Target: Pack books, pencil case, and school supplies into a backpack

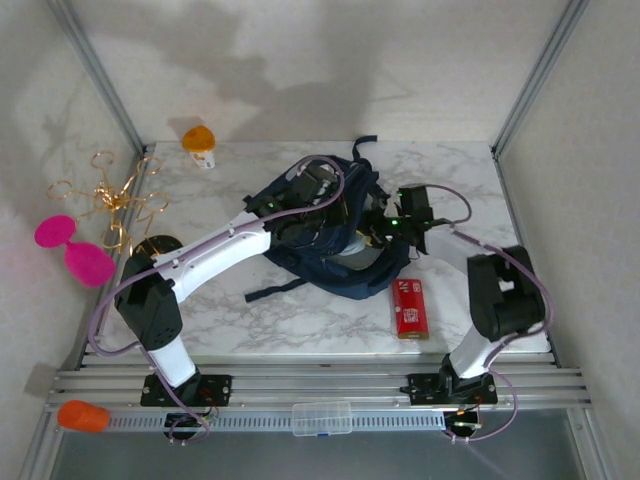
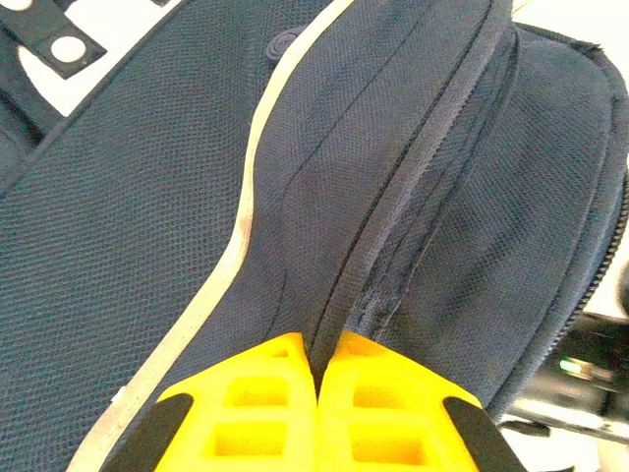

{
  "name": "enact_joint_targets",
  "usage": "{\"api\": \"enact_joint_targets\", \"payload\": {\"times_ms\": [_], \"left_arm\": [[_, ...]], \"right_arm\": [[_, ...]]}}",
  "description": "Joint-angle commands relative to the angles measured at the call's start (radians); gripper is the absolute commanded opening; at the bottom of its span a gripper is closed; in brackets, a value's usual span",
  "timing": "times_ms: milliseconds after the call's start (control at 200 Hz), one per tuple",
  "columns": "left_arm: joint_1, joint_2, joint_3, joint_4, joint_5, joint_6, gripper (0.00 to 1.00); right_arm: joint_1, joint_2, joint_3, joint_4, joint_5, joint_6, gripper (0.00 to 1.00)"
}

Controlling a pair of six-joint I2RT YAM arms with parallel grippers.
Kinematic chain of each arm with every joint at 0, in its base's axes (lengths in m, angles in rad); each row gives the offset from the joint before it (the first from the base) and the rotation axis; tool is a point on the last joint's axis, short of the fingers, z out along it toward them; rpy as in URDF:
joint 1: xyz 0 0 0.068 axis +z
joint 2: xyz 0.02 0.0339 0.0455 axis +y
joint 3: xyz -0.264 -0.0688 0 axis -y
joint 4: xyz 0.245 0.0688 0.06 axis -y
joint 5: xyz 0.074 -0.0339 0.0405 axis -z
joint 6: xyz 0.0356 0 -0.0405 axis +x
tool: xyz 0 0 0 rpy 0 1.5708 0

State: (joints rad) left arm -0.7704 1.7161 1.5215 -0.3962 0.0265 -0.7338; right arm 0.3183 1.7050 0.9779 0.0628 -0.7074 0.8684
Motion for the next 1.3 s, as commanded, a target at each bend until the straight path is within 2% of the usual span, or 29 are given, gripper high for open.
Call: {"api": "enact_joint_targets", "payload": {"times_ms": [0, 90, 205, 310, 375, 431, 571, 721, 901, 986, 1076, 1141, 1211, 1292], "left_arm": [[-0.007, -0.067, 0.016, 0.138, -0.055, -0.118, 0.0], [-0.006, -0.077, 0.018, 0.127, -0.095, -0.115, 0.0], [0.0, -0.082, 0.018, 0.126, -0.092, -0.101, 0.0], [0.003, -0.085, 0.002, 0.143, -0.085, -0.101, 0.0], [0.006, -0.082, -0.005, 0.154, -0.068, -0.104, 0.0], [0.006, -0.079, -0.005, 0.151, -0.061, -0.107, 0.0], [0.006, -0.091, -0.026, 0.169, -0.054, -0.113, 0.0], [0.003, -0.087, -0.041, 0.201, -0.025, -0.155, 0.0], [0.003, -0.083, -0.053, 0.211, -0.053, -0.171, 0.0], [0.005, -0.073, -0.052, 0.203, -0.057, -0.16, 0.0], [0.011, -0.053, -0.047, 0.191, -0.025, -0.149, 0.0], [0.01, -0.033, -0.052, 0.206, 0.001, -0.146, 0.0], [0.008, -0.002, -0.061, 0.238, 0.047, -0.147, 0.08], [0.007, 0.031, -0.057, 0.247, 0.113, -0.143, 0.21]], "right_arm": [[0.041, 0.08, 0.055, 0.3, 0.001, 0.109, 0.44], [0.048, 0.12, 0.068, 0.3, -0.02, 0.093, 0.56], [0.012, 0.064, 0.001, 0.222, 0.01, 0.017, 0.66], [-0.03, 0.004, -0.063, 0.166, 0.002, -0.034, 0.75], [-0.042, -0.016, -0.079, 0.109, 0.009, -0.063, 0.76], [-0.042, -0.03, -0.087, 0.069, 0.041, -0.091, 0.71], [-0.034, 0.022, -0.051, 0.095, 0.051, -0.082, 0.4], [0.035, 0.125, 0.064, 0.149, 0.045, -0.031, 0.24], [0.085, 0.192, 0.103, 0.288, -0.033, 0.056, 0.24], [0.041, 0.144, 0.088, 0.202, -0.013, -0.007, 0.27], [-0.034, 0.04, 0.006, 0.113, 0.014, -0.075, 0.38], [-0.09, -0.045, -0.059, 0.057, 0.017, -0.114, 0.39], [-0.138, -0.142, -0.104, -0.052, 0.072, -0.175, 0.42], [-0.171, -0.25, -0.134, -0.164, 0.15, -0.235, 0.48]]}}
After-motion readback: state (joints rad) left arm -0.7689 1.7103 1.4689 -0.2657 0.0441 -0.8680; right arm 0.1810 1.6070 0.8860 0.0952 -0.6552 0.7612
